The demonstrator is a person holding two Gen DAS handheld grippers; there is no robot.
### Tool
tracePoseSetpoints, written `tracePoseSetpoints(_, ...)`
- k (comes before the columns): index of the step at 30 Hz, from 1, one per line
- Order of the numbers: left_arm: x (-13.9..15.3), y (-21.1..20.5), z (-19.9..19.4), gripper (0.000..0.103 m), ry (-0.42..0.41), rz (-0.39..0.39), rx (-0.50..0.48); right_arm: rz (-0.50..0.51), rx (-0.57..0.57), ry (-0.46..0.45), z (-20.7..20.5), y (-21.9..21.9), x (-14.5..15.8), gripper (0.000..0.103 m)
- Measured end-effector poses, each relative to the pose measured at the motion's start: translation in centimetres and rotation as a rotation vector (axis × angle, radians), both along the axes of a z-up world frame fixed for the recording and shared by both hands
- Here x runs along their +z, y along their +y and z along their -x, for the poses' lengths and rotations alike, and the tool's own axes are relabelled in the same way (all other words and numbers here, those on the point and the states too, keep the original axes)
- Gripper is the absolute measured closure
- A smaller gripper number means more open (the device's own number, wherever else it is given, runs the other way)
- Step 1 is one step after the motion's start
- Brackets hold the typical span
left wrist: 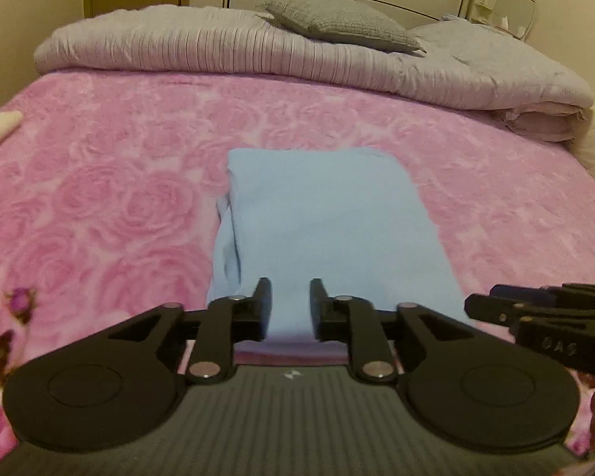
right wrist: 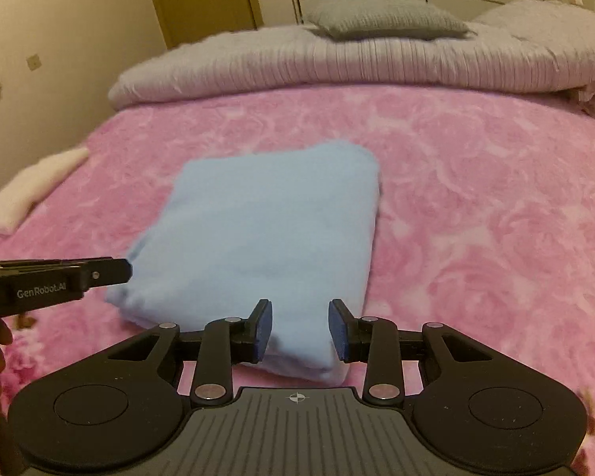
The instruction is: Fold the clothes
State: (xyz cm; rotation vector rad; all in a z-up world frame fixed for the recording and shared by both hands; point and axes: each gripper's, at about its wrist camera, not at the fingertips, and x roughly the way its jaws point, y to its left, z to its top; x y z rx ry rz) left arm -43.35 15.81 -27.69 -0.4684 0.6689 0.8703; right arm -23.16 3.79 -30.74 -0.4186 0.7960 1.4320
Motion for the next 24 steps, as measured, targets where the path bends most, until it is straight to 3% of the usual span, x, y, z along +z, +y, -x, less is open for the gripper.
tracePoseSetpoints(4,0.7,-3.3,1.5,0.079,0.019,0.032,0.045,0.048,-0.030,0.050,0.7,-3.0,0.1,0.064)
tracePoseSetpoints(11,1.1,-8.6,4.3,0.076,0.050,0.055,0.084,0.095,-0.056,0.032,2.3,-8.2,0.6,0.062)
tracePoseSetpoints(12,1.3,-9.3,4.5,0.076,0.054,0.050,0.084,0.084,-0.065,0.025,2.3,-8.6,1.0,0.059)
tracePoseSetpoints(14,1.7,-10.5,4.9,0.075,0.059,0.038,0.082,0.059,-0.082,0.010,2.4,-9.3,1.9,0.039)
tracePoseSetpoints(24,3.4,-14.1,5.1,0.074,0.056,-0.012,0.049,0.001,-0.096,-0.002,2.9,-12.8,4.0,0.039)
